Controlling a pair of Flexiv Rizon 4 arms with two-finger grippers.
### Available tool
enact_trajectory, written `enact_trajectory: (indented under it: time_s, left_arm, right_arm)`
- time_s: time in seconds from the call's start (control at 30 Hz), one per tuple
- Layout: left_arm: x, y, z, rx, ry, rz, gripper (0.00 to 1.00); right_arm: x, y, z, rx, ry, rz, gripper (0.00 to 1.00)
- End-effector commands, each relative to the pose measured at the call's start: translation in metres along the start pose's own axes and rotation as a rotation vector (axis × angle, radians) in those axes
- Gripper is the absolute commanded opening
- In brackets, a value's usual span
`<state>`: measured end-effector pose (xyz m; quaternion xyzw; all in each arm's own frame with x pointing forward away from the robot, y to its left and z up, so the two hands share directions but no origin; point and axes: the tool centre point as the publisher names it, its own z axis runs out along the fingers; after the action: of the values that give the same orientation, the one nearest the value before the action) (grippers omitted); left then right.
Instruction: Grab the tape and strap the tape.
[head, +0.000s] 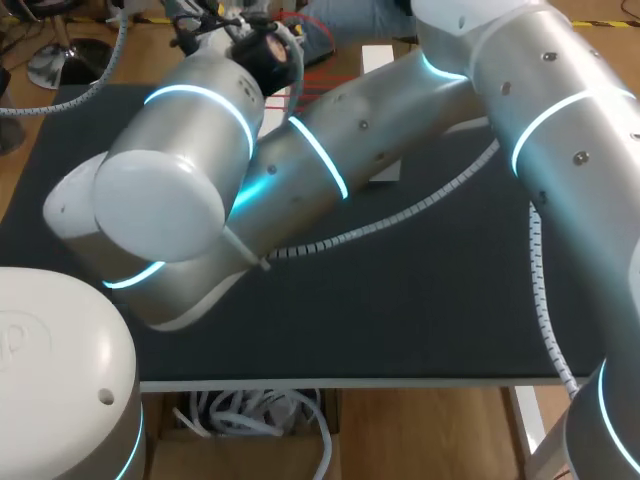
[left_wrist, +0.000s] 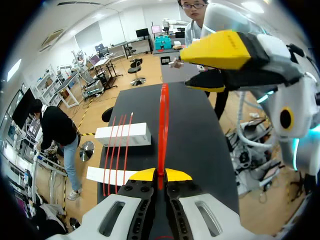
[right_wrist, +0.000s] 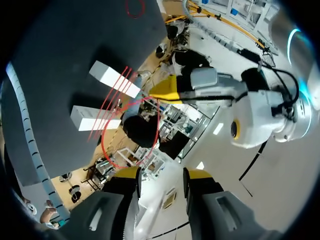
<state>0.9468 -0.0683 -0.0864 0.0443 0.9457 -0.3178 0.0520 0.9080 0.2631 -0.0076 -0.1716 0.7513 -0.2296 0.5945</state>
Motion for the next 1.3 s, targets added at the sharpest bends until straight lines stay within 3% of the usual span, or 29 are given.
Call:
enact_trajectory:
  time_s: [0.03,0.23,0.33,0.37,0.4,1.0,1.3]
  left_arm:
    - [-0.001,0.000,-0.001,-0.003,0.003,-0.001,0.00]
    - [-0.001,0.000,-0.001,-0.003,0.003,-0.001,0.00]
    - [-0.001,0.000,-0.001,-0.003,0.003,-0.001,0.00]
    - [-0.001,0.000,-0.001,-0.003,0.003,-0.001,0.00]
    - [-0.001,0.000,-0.001,-0.003,0.003,-0.001,0.00]
    - [-0.001,0.000,-0.001,-0.003,0.003,-0.001,0.00]
    - [0.020,0.067,-0.014,-0.208,-0.032,-0.281,0.00]
  right_arm:
    - [0.000,-0.014,0.011,0.005,-0.002,-0.002,0.35]
    - [0.002,-0.034,0.015,0.033,0.001,0.007,0.36]
    - [0.002,-0.039,0.015,0.034,-0.003,0.011,0.41]
    - [0.002,-0.040,0.014,0.028,-0.007,0.012,0.50]
    - [0.001,-0.041,0.014,0.025,-0.008,0.012,1.00]
    - [0.000,-0.044,0.011,0.007,-0.011,0.016,1.00]
    - [0.000,-0.044,0.011,0.007,-0.011,0.016,1.00]
